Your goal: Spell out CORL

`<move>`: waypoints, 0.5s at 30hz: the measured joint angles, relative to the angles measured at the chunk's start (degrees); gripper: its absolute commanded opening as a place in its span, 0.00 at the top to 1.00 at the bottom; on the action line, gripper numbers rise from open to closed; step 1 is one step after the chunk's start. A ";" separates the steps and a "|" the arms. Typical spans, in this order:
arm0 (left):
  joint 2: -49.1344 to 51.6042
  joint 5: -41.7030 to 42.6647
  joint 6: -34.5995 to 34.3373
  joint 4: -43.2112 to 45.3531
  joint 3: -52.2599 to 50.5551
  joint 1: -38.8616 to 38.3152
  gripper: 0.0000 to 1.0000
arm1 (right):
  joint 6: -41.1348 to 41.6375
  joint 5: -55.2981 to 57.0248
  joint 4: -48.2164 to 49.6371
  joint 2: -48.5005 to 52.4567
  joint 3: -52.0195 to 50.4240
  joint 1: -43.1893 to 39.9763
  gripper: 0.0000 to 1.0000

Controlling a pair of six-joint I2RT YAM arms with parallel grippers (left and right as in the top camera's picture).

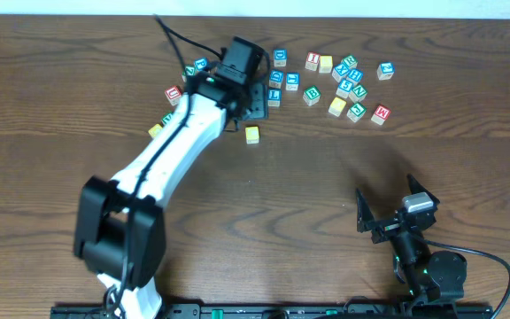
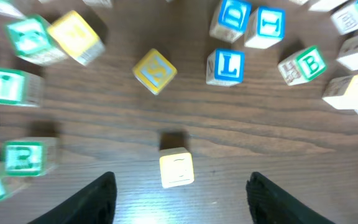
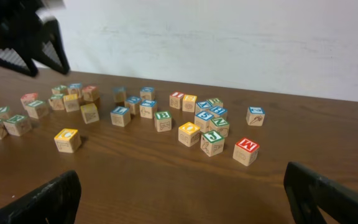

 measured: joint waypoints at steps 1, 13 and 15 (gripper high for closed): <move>-1.05 -0.02 0.57 -0.46 0.00 0.46 0.29 | -0.02 0.00 0.00 0.00 0.00 0.00 0.01; -3.82 -0.17 2.91 -6.62 0.00 2.12 0.26 | 0.00 0.00 0.00 0.00 0.00 0.00 0.01; -3.82 -0.20 2.99 -7.56 0.00 2.12 0.26 | -0.02 0.00 -0.02 0.00 0.00 0.00 0.01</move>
